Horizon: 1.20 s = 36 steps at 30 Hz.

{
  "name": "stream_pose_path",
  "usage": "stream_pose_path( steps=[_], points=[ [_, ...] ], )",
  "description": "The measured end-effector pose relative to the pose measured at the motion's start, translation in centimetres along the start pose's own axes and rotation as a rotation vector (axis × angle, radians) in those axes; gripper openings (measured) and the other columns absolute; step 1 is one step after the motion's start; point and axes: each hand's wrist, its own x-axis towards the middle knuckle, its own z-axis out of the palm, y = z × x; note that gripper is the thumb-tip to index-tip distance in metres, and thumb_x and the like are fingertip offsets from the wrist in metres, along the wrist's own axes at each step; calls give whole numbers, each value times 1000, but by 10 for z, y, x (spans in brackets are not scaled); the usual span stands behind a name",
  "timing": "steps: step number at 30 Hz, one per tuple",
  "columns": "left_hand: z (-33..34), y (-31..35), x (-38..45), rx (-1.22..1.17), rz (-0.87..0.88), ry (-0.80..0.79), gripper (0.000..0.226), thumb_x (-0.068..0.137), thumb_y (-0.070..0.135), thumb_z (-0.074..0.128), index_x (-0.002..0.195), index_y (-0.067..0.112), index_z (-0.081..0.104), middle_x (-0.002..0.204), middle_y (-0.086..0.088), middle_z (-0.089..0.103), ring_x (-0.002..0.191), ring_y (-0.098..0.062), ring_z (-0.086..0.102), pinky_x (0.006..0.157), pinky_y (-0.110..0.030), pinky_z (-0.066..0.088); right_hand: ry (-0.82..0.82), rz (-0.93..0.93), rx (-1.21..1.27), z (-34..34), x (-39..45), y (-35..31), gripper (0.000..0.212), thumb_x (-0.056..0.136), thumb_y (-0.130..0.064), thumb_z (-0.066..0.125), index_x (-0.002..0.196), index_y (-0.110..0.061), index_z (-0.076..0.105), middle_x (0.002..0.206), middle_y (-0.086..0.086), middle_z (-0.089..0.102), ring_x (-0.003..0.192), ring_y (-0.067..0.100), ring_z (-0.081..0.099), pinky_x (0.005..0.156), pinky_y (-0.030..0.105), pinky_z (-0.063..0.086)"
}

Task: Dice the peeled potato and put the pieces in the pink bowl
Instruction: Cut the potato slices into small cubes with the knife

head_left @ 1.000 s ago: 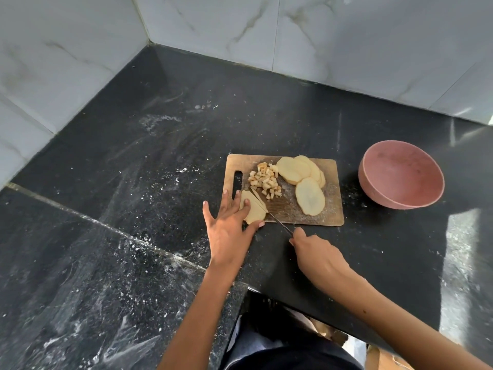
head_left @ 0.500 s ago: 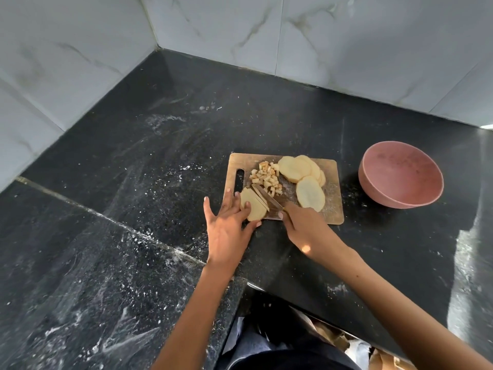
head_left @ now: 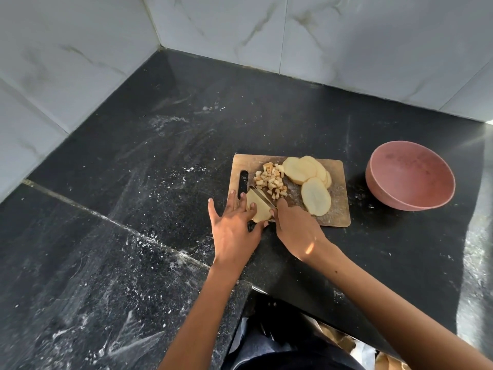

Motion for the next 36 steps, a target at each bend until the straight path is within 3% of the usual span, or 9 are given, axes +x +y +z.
stream_pose_path(
  steps=[9,15,20,26,31,33,36],
  points=[
    [-1,-1,-1,-35,8,25,33,80,34,74,110,20,72,134,-4,58,141,-19,33,113,-37,-21,-73,44,-21,-5,13,-13,25,99,-21,47,119,-6,46,113,13,61,102,31,61,70,31,38],
    [2,-2,0,-31,18,11,31,76,35,78,104,23,74,129,-5,61,137,-23,39,114,-40,-14,-169,83,-45,-6,0,-1,21,100,-15,39,119,-7,43,115,13,57,105,31,58,72,33,37],
    [3,-3,-1,-30,3,5,34,82,42,71,112,26,71,136,-1,56,142,-18,30,112,-38,-23,-274,156,-38,-4,-27,20,29,105,-24,29,128,-7,37,116,15,56,105,31,58,74,36,39],
    [3,-2,-2,-7,34,22,31,76,36,79,103,22,75,125,-5,64,136,-24,41,114,-42,-14,-280,165,49,-1,-43,30,24,105,-30,27,104,-11,42,98,11,57,90,27,57,70,35,40],
    [4,-3,-3,-13,52,44,28,74,34,80,98,20,76,121,-6,66,134,-24,44,115,-44,-9,-307,164,324,-8,-50,45,32,104,-30,30,83,-15,49,76,2,54,66,15,52,62,28,40],
    [3,-3,-3,-15,56,43,27,75,35,79,99,21,76,122,-6,66,134,-23,43,114,-42,-12,-255,141,346,-14,-53,44,32,104,-31,32,82,-16,51,74,0,55,64,14,52,62,28,42],
    [0,-2,-4,0,48,35,27,80,37,75,102,22,75,128,-4,63,138,-21,38,114,-42,-18,-88,82,264,-20,-50,34,32,103,-34,29,88,-16,50,82,3,59,75,18,56,72,36,45]
  ],
)
